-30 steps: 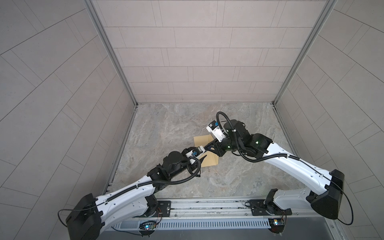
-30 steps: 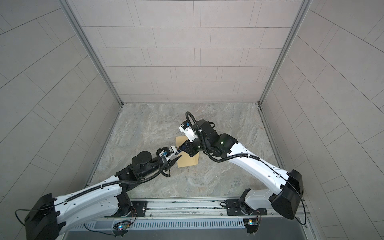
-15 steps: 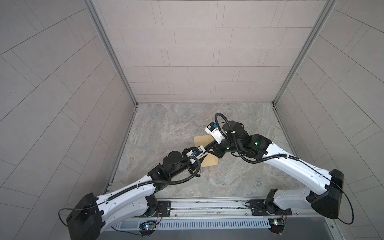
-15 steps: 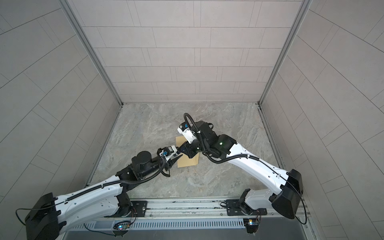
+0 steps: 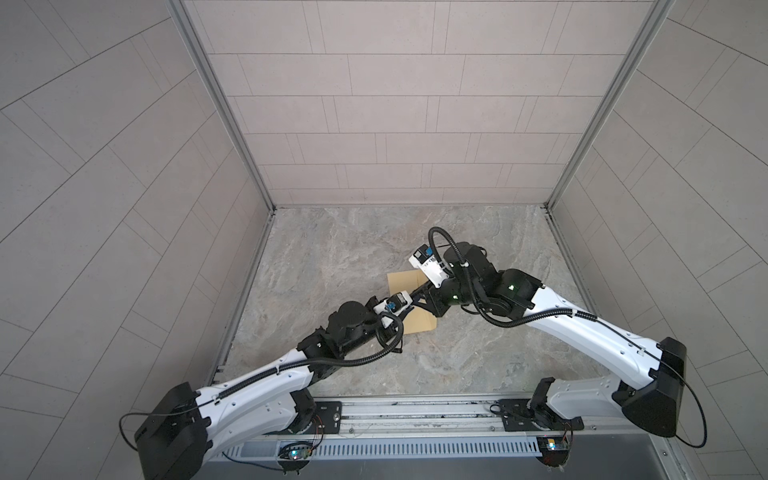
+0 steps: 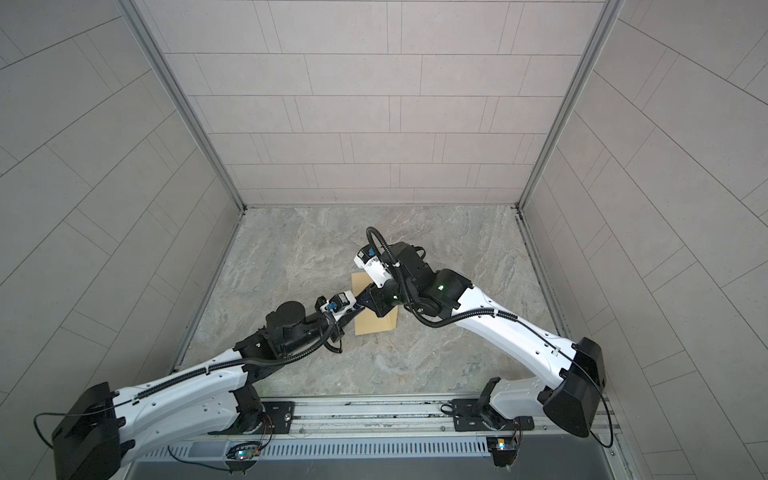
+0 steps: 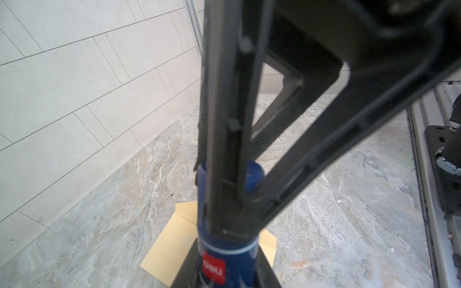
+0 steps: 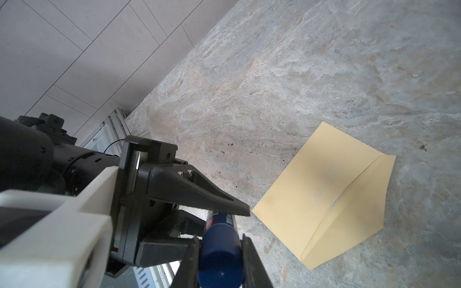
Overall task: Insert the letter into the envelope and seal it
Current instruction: 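Grip the glue stick cap with the right gripper while the left holds the stick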
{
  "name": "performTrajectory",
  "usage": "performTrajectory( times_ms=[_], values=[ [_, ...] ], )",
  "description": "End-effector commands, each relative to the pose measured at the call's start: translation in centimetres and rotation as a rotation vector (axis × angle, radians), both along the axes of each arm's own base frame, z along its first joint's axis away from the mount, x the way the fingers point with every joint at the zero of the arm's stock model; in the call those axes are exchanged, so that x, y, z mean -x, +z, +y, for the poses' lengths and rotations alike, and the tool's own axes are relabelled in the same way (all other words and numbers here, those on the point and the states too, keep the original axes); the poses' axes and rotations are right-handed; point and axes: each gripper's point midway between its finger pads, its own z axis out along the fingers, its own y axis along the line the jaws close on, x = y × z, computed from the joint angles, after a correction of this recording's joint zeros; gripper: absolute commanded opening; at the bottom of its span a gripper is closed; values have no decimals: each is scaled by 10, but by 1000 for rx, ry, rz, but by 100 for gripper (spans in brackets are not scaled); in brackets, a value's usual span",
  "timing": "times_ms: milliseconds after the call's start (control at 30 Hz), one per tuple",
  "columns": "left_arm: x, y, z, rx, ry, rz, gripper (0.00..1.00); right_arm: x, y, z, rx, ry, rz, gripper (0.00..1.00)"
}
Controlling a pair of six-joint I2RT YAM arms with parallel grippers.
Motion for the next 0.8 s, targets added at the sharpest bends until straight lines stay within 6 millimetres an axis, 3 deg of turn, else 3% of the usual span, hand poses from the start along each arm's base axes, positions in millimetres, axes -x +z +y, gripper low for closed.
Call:
performTrajectory(
  times_ms=[0,767],
  values=[
    [-2,10,-5,12,-8,-11,0,3,1,0,10,20,-17,0],
    [-2,-26,-5,-116,-3,34,0,-9,44,-37,44,-17,-123,0]
  ],
)
